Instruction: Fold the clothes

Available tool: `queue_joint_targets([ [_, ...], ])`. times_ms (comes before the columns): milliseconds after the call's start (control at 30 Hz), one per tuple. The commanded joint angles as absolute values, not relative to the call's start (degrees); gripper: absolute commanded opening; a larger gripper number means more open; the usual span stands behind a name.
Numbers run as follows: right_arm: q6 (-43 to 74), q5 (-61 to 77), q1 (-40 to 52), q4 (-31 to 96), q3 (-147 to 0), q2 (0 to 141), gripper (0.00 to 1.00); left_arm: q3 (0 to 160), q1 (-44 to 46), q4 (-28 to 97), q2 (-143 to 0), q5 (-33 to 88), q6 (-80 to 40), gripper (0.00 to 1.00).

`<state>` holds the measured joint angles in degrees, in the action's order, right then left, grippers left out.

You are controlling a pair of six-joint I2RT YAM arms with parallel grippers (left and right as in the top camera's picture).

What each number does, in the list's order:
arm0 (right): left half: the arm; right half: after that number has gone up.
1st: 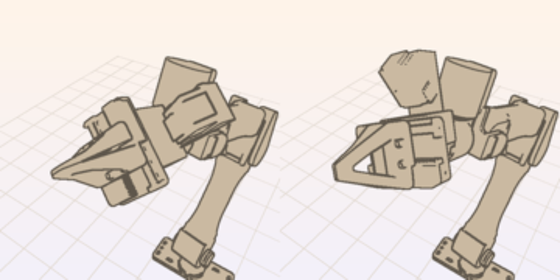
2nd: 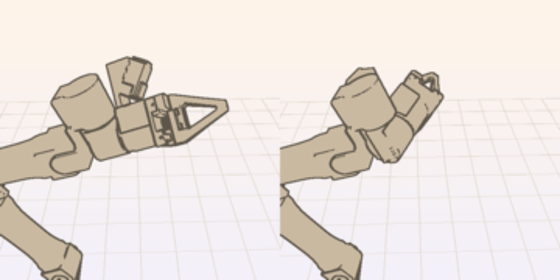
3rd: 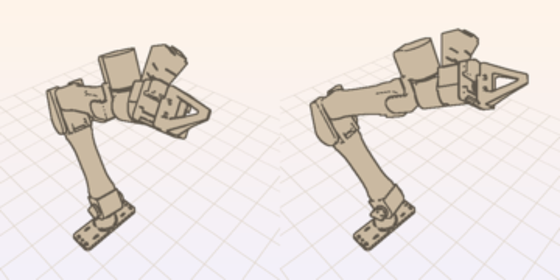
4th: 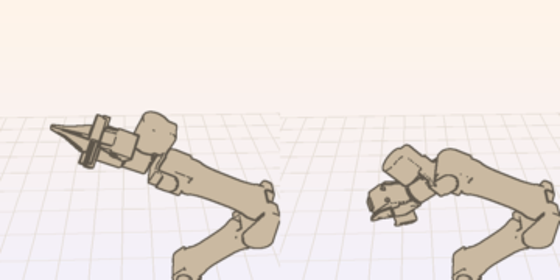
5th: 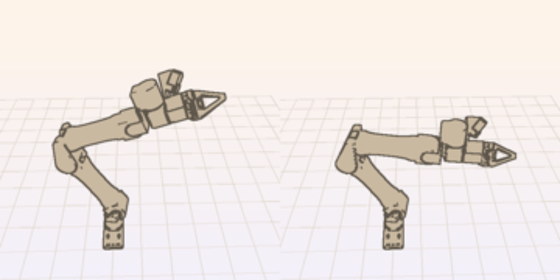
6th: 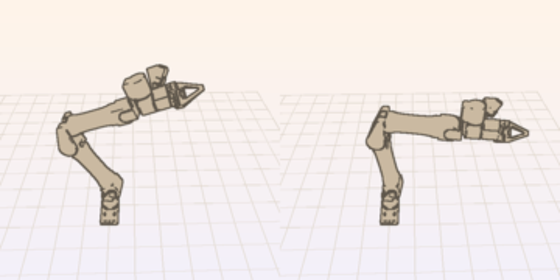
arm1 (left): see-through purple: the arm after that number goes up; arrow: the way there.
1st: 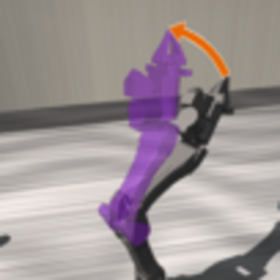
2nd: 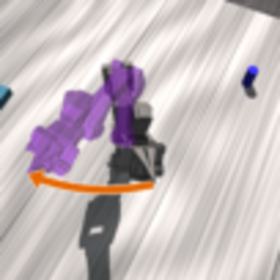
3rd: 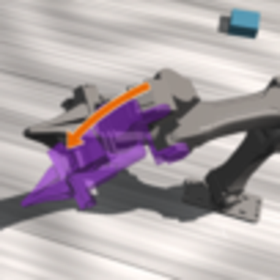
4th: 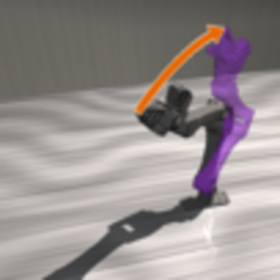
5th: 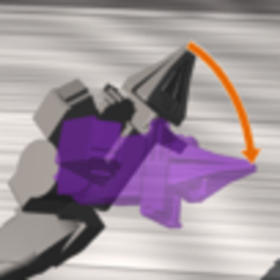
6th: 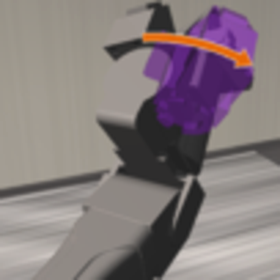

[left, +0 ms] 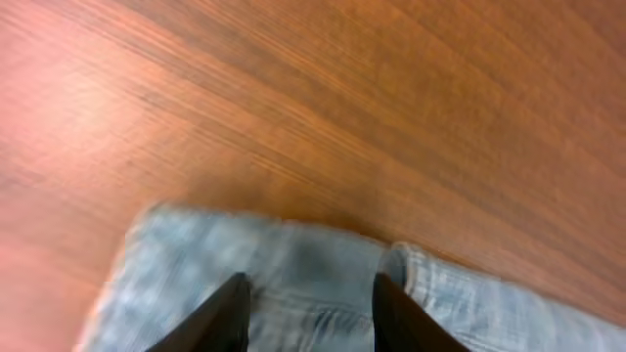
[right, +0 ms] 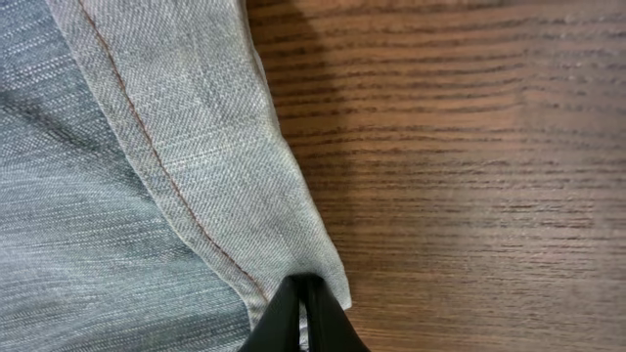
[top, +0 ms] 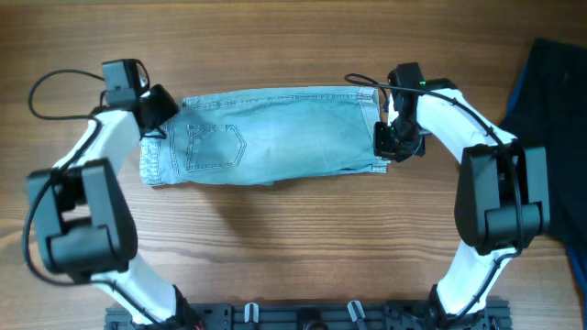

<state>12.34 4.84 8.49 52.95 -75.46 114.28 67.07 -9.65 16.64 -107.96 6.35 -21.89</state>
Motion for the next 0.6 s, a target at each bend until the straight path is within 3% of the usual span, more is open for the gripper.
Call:
queue_joint_targets([
  [0, 7.5, 9.5, 7.8, 52.6, -76.9, 107.4, 0.04, 70.1, -10.0, 22.6, -95.7, 10.5, -21.0, 0.43],
  [167, 7.4, 21.9, 7.9, 48.6, -76.9, 97.2, 0.04, 70.0, -4.8, 39.6, -88.0, 13.7, -21.8, 0.4],
  [233, 7.0, 28.6, 8.0, 45.7, -76.9, 96.9, 0.04, 68.2, -1.7, 44.5, -88.8, 13.9, -22.6, 0.33],
  [433, 8.1, 36.1, 14.7, 36.2, -75.3, 103.7, 0.04, 55.1, 2.1, 39.9, -91.8, 12.5, -26.4, 0.23],
  [567, 16.7, 36.0, 22.3, 27.7, -75.3, 112.2, 0.04, 47.1, 2.1, 35.9, -93.2, 6.2, -28.0, 0.21],
])
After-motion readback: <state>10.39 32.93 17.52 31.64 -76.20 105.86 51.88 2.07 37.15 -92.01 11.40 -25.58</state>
